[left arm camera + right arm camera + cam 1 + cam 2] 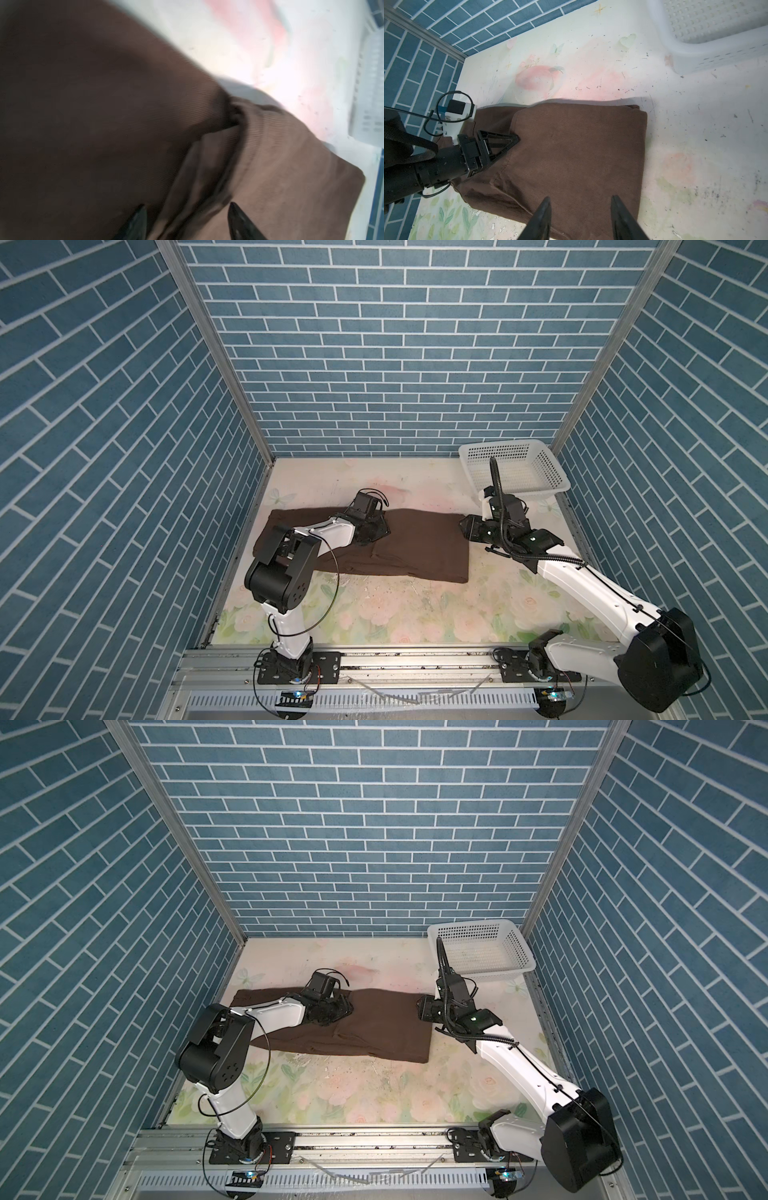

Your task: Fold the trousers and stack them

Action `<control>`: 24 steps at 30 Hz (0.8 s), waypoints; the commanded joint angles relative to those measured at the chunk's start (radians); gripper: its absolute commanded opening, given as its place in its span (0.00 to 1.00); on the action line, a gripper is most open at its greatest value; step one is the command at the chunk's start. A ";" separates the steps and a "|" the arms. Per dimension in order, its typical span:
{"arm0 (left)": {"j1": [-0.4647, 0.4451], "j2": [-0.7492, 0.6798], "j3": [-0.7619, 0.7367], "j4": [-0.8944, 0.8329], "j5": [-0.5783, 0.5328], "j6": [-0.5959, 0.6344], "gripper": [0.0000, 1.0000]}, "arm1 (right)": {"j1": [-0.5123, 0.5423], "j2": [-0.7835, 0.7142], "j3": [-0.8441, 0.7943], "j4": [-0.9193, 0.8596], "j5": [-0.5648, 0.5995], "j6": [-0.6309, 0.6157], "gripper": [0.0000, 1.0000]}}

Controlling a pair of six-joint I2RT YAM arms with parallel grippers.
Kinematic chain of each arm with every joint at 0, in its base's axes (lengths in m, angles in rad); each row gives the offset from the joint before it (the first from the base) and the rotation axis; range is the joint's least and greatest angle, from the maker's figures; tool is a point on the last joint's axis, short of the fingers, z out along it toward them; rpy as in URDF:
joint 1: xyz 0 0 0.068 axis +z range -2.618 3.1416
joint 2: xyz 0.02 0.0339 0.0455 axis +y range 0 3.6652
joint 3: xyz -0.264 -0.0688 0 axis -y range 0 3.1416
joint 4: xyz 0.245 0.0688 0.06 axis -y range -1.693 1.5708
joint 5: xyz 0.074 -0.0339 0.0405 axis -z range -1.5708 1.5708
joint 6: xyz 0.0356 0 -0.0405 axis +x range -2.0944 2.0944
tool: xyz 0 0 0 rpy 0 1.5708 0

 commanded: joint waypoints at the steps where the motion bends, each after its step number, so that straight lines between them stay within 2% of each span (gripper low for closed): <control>1: -0.016 0.025 0.032 0.023 0.008 -0.012 0.40 | -0.011 -0.004 -0.028 -0.009 -0.010 0.021 0.47; 6: -0.029 -0.007 0.095 -0.062 -0.028 0.024 0.10 | -0.023 0.015 -0.028 -0.008 -0.010 0.020 0.46; 8: -0.031 -0.032 0.110 -0.096 -0.040 0.040 0.03 | -0.028 0.026 -0.031 -0.005 -0.010 0.023 0.46; 15: -0.039 -0.190 0.102 -0.259 -0.155 0.089 0.00 | -0.035 0.055 -0.043 0.007 -0.048 0.034 0.46; 19: -0.038 -0.252 0.089 -0.365 -0.256 0.097 0.05 | -0.038 0.069 -0.042 0.014 -0.060 0.036 0.45; 20: -0.036 -0.252 0.088 -0.373 -0.266 0.098 0.12 | -0.040 0.072 -0.044 0.021 -0.067 0.034 0.46; 22: -0.023 -0.229 0.094 -0.389 -0.266 0.100 0.38 | -0.041 0.080 -0.043 0.032 -0.086 0.033 0.47; 24: -0.007 -0.195 0.116 -0.427 -0.267 0.095 0.41 | -0.040 0.090 -0.037 0.025 -0.093 0.028 0.50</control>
